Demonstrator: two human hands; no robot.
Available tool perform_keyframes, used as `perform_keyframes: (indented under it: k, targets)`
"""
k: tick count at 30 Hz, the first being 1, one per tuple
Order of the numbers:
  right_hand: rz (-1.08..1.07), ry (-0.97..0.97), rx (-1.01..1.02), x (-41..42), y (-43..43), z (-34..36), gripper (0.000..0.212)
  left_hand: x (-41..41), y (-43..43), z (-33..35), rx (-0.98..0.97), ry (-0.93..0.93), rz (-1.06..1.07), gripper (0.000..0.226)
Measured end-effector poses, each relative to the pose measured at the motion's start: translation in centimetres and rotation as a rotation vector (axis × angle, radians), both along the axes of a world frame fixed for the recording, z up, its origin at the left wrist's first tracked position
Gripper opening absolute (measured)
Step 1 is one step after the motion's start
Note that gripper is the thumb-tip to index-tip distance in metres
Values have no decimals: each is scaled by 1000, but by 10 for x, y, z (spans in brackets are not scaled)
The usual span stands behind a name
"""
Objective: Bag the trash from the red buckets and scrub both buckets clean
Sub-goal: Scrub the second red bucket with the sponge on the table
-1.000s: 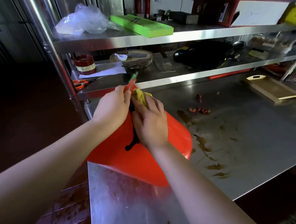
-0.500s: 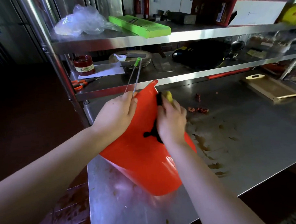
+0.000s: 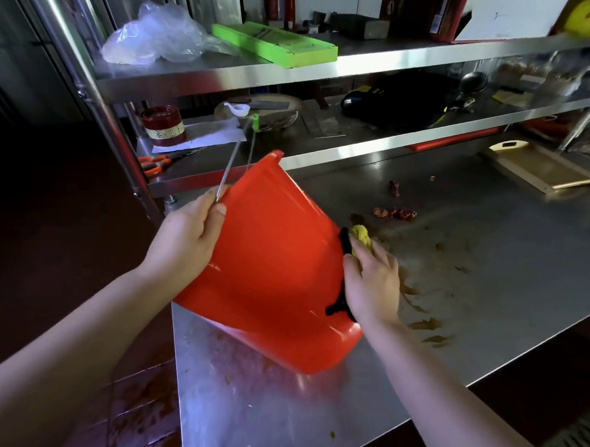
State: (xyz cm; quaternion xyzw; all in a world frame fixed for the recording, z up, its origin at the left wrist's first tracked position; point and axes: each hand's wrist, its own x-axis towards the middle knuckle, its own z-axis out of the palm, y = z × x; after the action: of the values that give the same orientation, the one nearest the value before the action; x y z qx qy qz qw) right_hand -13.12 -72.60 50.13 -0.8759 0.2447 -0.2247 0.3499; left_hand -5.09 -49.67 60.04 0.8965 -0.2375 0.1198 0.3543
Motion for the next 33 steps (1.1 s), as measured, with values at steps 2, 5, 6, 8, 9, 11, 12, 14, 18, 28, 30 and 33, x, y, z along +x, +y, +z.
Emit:
perform_keyframes:
  k: [2, 5, 6, 8, 9, 11, 12, 14, 18, 28, 30, 33]
  targets:
    - [83, -121, -142, 9, 22, 13, 41, -1, -3, 1, -5, -28, -33, 37]
    - [187, -266, -295, 37, 54, 46, 44, -5, -8, 3, 25, -84, -83, 39]
    - [201, -271, -292, 49, 58, 58, 43, -6, -9, 3, 36, -99, -88, 40]
    - [245, -197, -163, 72, 55, 75, 42, -7, -6, 2, 36, -105, -76, 40]
    - [269, -149, -89, 82, 47, 77, 42, -7, -3, 1, 29, -103, -65, 39]
    - [303, -65, 0, 98, 29, 72, 43, -6, 3, -2, 17, -94, -52, 37]
    - [313, -42, 39, 102, 19, 68, 42, -6, 6, -3, 22, -88, -55, 37]
    - [319, 12, 103, 102, 3, 55, 39, -5, 8, -3, 42, -56, -54, 38]
    - [320, 65, 90, 77, -20, 28, 38, 1, 10, -3, 62, 12, 6, 40]
    - [235, -266, -293, 2, -14, -32, 39, 17, -22, 8, 115, 32, 243, 34]
    - [285, -307, -400, -14, -5, -48, 40, 17, -27, 11, 105, 59, 261, 34]
    - [364, -369, -474, -26, -8, -66, 39, 13, -29, 14, 76, 78, 237, 32]
